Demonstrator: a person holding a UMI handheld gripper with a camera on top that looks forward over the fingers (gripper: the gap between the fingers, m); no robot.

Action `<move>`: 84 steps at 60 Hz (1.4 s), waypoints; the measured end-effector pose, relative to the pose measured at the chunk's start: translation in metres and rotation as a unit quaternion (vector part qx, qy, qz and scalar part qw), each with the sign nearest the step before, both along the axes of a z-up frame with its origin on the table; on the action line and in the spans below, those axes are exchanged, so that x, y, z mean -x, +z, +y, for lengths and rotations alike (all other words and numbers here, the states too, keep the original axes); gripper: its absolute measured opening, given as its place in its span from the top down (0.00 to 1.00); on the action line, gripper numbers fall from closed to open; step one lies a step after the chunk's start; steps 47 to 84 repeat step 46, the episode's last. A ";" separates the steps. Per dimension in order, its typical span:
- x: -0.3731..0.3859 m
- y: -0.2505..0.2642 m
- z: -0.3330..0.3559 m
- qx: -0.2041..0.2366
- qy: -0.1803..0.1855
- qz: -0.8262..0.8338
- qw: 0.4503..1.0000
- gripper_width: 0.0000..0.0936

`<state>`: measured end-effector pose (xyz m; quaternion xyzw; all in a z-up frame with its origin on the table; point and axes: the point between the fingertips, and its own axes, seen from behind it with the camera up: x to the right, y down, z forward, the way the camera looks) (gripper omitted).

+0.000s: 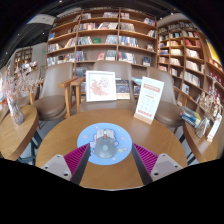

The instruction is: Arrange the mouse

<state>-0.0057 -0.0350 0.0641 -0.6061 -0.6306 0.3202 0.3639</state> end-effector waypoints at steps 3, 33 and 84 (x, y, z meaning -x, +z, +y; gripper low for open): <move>-0.029 0.016 0.008 -0.007 0.001 0.010 1.000 0.09; -0.252 0.069 0.049 -0.002 -0.020 0.023 1.000 0.09; -0.269 0.072 0.051 0.007 -0.011 0.031 0.999 0.09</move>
